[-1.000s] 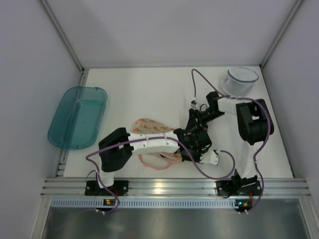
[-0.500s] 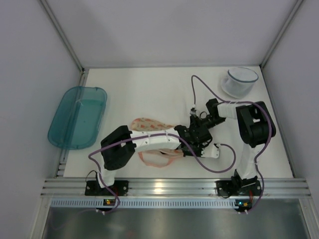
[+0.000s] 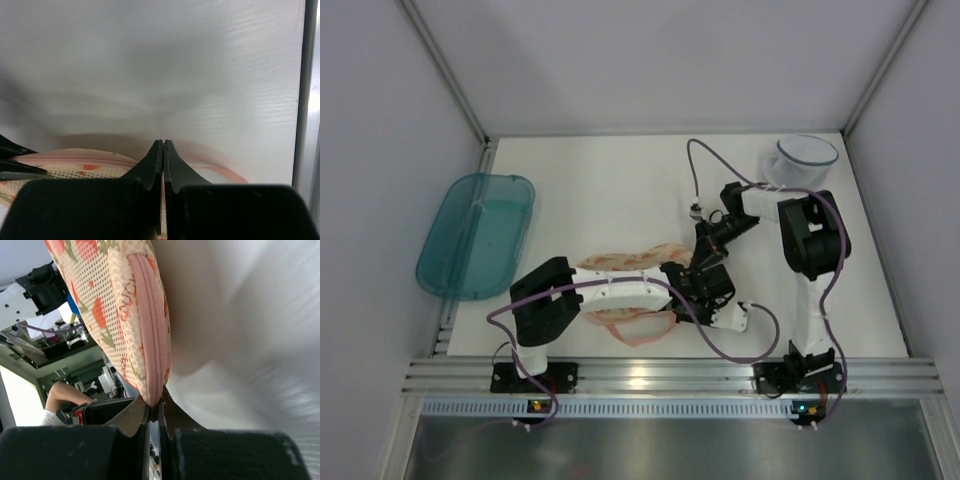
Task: Place the bra in the laundry bag and zip it closed
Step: Zip the zipper on the laundry bag.
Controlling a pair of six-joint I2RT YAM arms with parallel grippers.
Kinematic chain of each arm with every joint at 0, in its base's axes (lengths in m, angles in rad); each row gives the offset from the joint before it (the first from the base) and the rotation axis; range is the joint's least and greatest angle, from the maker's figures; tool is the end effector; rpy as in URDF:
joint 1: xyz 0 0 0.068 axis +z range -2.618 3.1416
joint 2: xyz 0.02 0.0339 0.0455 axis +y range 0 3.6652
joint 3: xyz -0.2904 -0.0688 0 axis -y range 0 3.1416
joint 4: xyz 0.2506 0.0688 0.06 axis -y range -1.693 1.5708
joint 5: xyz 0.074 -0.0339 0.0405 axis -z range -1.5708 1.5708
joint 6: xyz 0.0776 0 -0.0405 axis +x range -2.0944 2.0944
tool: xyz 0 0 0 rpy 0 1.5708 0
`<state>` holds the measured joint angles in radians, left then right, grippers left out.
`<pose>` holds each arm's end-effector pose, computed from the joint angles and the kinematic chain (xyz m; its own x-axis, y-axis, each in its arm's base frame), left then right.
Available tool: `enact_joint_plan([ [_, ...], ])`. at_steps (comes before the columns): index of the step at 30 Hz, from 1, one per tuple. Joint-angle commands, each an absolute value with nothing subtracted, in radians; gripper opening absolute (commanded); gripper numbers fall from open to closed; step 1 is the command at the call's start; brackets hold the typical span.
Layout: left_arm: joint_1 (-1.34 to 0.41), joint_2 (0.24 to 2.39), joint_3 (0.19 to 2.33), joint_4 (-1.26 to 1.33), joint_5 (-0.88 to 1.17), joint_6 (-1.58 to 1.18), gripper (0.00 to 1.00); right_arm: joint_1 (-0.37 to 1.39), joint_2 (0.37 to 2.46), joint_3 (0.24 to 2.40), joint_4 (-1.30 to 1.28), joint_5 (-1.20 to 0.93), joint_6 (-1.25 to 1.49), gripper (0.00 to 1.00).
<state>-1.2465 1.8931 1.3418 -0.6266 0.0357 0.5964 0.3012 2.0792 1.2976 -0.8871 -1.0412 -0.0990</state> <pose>0.1296 -0.3942 0.1688 0.2910 0.8961 -0.3353 0.9527 -0.2391 0.1878 0.3339 0.1739 0.1206 -0.9389 -0.3440 0.0124 -0.1629 0.4758 0.8643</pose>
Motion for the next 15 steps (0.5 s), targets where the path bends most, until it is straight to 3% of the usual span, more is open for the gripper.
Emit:
enact_joint_plan([
  [1,-1.301,1.813,1.293,-0.618,0.159,0.561,0.0,0.279,2.123,1.466,-0.922,-1.046,-0.17,0.0],
  [4,-1.307,1.815,1.282,-0.618,0.158,0.543,0.0,0.282,2.158,1.526,-0.965,-1.051,-0.176,0.0],
  [5,-1.302,1.822,1.29,-0.62,0.146,0.537,0.0,0.282,2.151,1.525,-0.972,-1.055,-0.178,0.07],
  [6,-1.296,1.827,1.305,-0.618,0.138,0.535,0.0,0.281,2.14,1.504,-0.971,-1.054,-0.176,0.22],
  [7,-1.289,1.832,1.337,-0.618,0.13,0.529,0.0,0.282,2.105,1.484,-0.965,-1.048,-0.169,0.51],
  [9,-1.263,1.853,1.379,-0.617,0.103,0.523,0.0,0.272,2.059,1.407,-0.925,-1.02,-0.149,0.66],
  [10,-1.255,1.873,1.42,-0.617,0.095,0.52,0.0,0.265,2.015,1.385,-0.919,-1.014,-0.141,0.8],
  [15,-1.218,1.934,1.511,-0.617,0.049,0.503,0.0,0.19,1.919,1.284,-0.919,-0.957,-0.12,0.83],
])
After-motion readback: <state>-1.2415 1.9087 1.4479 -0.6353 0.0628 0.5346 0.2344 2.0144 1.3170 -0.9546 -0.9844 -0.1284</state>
